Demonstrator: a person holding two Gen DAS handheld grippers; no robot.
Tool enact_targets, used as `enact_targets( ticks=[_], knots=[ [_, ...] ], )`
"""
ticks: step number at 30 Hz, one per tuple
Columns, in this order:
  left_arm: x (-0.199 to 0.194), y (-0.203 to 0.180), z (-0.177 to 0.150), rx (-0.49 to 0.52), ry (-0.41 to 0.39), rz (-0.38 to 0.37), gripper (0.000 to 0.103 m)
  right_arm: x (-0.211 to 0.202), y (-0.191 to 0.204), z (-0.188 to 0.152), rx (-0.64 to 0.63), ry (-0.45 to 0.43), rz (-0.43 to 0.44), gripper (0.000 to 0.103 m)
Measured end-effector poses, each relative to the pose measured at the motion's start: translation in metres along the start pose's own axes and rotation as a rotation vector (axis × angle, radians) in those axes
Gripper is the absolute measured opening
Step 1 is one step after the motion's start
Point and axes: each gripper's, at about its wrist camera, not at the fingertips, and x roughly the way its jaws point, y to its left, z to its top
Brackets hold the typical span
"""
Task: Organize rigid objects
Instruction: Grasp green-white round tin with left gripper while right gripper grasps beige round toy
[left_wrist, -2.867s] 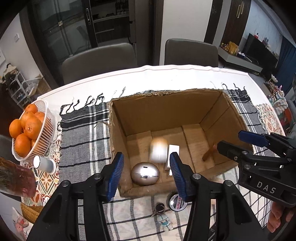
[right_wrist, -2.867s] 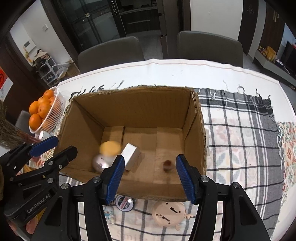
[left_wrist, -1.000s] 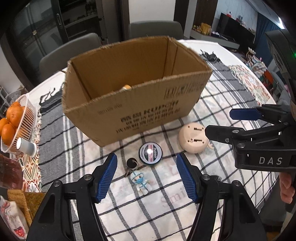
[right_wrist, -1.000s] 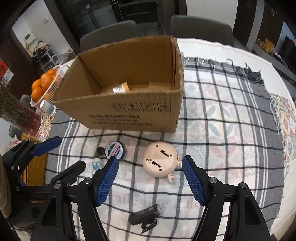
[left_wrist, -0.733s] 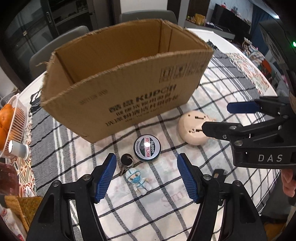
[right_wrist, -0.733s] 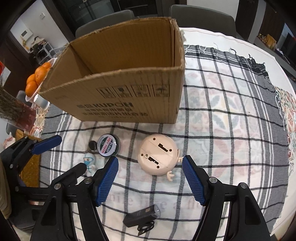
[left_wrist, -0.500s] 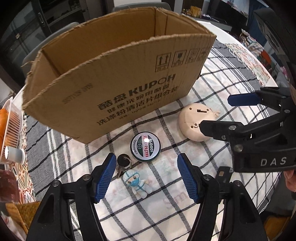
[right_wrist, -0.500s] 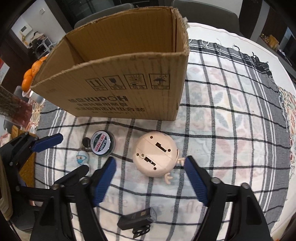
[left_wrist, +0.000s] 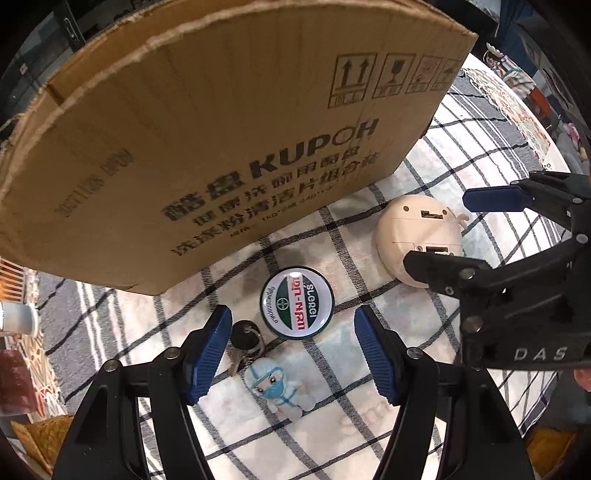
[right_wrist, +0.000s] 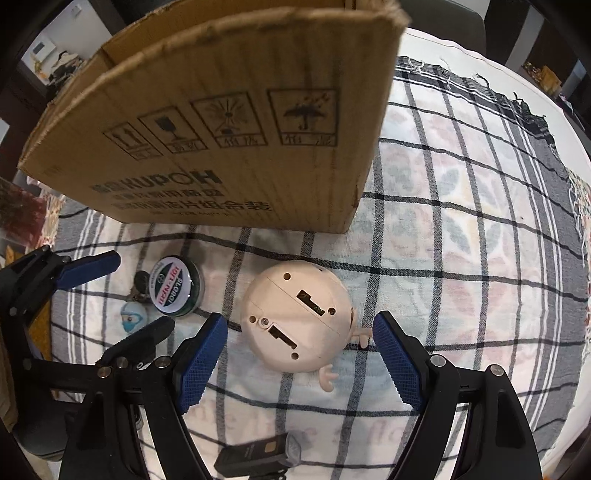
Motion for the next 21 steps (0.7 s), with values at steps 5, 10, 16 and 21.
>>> enact_targets(
  ticks=[5, 10, 16, 21],
  knots=[
    [0.007, -0.001, 0.003, 0.001, 0.011, -0.002, 0.068, 0.006, 0.005, 0.002, -0.022, 0.015, 0.0, 0.082],
    [0.019, -0.003, 0.004, 0.006, 0.031, 0.019, 0.068, 0.013, 0.011, 0.006, -0.036, 0.029, -0.014, 0.082],
    [0.03, 0.002, 0.007, -0.003, 0.044, 0.043, 0.068, 0.026, 0.01, 0.011, -0.026, 0.054, -0.019, 0.082],
    [0.036, 0.0, 0.012, -0.011, 0.04, 0.046, 0.061, 0.034, 0.006, 0.015, 0.007, 0.064, 0.0, 0.082]
  ],
)
